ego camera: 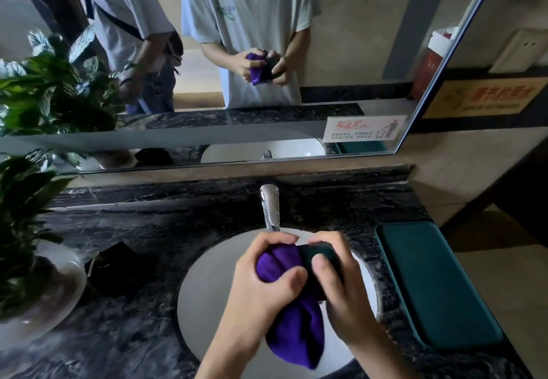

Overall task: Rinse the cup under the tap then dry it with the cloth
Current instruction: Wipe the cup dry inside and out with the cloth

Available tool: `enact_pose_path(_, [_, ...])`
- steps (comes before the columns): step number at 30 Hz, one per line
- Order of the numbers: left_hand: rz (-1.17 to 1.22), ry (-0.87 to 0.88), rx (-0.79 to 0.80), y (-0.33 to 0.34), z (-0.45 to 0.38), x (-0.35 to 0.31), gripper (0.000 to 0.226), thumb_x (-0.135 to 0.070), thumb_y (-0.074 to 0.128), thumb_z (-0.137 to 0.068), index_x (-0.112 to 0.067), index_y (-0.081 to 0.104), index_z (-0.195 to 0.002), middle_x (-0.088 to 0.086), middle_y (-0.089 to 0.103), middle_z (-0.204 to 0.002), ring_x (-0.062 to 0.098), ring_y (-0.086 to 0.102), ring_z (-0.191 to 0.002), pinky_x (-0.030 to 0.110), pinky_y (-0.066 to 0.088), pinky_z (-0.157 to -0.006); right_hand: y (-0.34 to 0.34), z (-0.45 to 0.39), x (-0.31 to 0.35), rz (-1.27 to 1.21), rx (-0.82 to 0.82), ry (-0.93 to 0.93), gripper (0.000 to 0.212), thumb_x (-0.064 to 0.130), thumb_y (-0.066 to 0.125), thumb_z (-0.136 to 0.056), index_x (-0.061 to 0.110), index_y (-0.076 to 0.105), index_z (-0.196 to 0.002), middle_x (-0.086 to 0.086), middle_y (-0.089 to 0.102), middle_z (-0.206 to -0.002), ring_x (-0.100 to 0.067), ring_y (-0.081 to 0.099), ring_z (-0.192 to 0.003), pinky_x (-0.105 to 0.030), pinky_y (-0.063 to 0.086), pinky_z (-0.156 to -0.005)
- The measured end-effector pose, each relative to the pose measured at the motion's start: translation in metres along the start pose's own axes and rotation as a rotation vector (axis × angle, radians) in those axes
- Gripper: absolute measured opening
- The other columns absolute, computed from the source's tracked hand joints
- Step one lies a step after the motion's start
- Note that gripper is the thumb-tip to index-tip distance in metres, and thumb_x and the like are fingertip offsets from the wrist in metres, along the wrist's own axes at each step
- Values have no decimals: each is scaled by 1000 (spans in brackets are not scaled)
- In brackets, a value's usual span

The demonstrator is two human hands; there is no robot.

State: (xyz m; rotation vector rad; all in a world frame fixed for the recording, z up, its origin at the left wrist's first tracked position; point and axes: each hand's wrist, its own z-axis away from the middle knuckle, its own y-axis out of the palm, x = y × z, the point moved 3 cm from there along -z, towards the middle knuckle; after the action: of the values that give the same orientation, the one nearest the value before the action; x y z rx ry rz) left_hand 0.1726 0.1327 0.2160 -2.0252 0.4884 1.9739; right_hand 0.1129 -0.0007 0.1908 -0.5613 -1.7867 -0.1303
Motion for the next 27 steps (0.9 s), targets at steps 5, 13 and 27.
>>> enact_pose_path(5, [-288,141,154,11,12,-2,40,-26,69,-64,-37,63,-102,-21,75,-98,5,72,-88,10,49,-79,2,-6,-9,-220,68,635,45,51,43,-93,9,49,-78,-1,42,-61,-15,39,-50,-28,27,-44])
enact_pose_path(13, [133,-84,9,1,3,11,33,-25,74,-53,-16,70,-84,-4,65,-74,9,58,-65,19,53,-59,-5,3,-2,83,144,46,34,50,47,-93,27,60,-114,8,69,-97,-7,66,-88,-27,52,-76])
enact_pose_path(27, [244,-103,-59,-13,3,12,27,-23,74,-51,-20,72,-78,-7,68,-73,8,60,-65,18,53,-59,3,1,0,102,222,93,45,57,51,-90,32,56,-127,15,65,-105,-5,63,-96,-22,48,-82])
